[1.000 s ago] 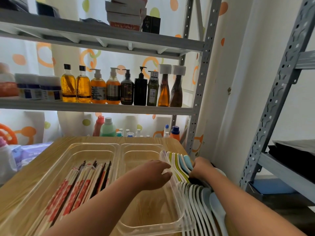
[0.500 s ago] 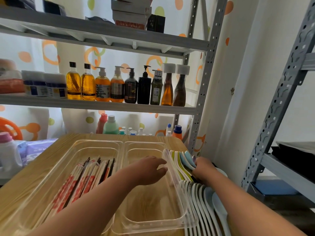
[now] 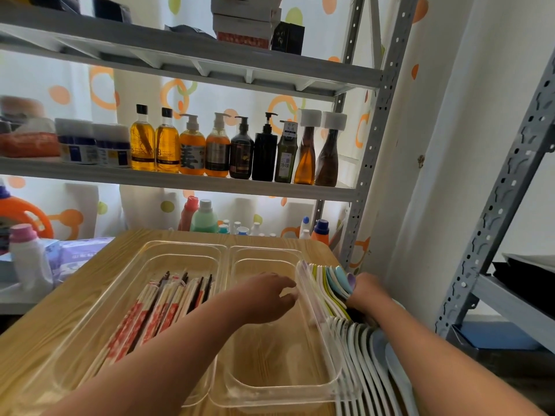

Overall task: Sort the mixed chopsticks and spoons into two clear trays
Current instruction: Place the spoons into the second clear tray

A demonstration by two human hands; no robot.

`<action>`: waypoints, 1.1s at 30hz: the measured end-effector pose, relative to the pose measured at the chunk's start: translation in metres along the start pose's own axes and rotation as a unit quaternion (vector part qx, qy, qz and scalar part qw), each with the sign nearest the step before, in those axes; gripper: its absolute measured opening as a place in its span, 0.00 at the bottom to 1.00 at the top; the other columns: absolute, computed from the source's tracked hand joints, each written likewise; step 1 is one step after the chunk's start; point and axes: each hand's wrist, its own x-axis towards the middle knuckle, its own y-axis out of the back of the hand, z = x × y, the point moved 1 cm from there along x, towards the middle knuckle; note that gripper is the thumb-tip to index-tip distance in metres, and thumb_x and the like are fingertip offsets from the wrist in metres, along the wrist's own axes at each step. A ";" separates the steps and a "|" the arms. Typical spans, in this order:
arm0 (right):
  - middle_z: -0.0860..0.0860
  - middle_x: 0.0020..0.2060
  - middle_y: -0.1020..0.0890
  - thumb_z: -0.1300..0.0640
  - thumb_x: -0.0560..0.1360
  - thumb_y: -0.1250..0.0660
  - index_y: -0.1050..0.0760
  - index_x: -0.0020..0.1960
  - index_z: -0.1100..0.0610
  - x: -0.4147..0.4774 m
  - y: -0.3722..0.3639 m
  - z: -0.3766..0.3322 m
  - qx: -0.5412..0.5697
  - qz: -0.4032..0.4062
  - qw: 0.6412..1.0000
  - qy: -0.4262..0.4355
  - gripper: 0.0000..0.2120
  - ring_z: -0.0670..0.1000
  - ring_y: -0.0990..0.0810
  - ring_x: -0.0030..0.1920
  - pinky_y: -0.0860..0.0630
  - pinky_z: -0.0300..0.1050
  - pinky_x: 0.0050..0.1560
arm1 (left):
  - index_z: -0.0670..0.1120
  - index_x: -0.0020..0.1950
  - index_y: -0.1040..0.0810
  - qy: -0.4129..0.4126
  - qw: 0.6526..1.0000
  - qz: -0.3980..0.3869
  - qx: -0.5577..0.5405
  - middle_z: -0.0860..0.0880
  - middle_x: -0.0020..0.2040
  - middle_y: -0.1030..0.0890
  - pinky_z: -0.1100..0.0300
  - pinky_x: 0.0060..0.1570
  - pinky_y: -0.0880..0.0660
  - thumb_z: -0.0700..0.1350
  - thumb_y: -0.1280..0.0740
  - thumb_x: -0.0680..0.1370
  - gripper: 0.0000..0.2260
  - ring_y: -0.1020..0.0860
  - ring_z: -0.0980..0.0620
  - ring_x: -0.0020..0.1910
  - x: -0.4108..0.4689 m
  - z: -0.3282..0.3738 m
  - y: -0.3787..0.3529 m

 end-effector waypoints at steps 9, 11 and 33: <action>0.55 0.51 0.23 0.56 0.80 0.43 0.28 0.58 0.59 -0.001 -0.001 -0.003 -0.015 0.017 1.000 -0.015 0.11 0.53 0.23 0.51 0.30 0.41 0.45 | 0.51 0.74 0.35 0.008 1.000 0.004 -0.009 0.50 0.73 0.33 0.53 0.70 0.39 0.53 0.45 0.82 0.20 0.36 0.49 0.72 -0.001 -0.001 0.005; 0.53 0.44 0.25 0.58 0.79 0.40 0.28 0.56 0.57 0.001 0.001 -0.005 -0.029 0.004 1.000 -0.006 0.08 0.52 0.25 0.46 0.31 0.41 0.44 | 0.50 0.74 0.35 0.007 1.000 0.008 -0.009 0.50 0.73 0.33 0.54 0.70 0.39 0.52 0.45 0.82 0.20 0.36 0.49 0.72 -0.002 -0.001 0.006; 0.54 0.46 0.23 0.59 0.74 0.32 0.28 0.63 0.59 -0.014 0.030 -0.032 0.005 0.112 0.993 0.033 0.18 0.51 0.24 0.44 0.31 0.41 0.39 | 0.49 0.72 0.32 0.025 0.997 0.070 -0.036 0.50 0.72 0.31 0.54 0.69 0.37 0.51 0.44 0.82 0.18 0.34 0.50 0.71 0.003 -0.016 0.010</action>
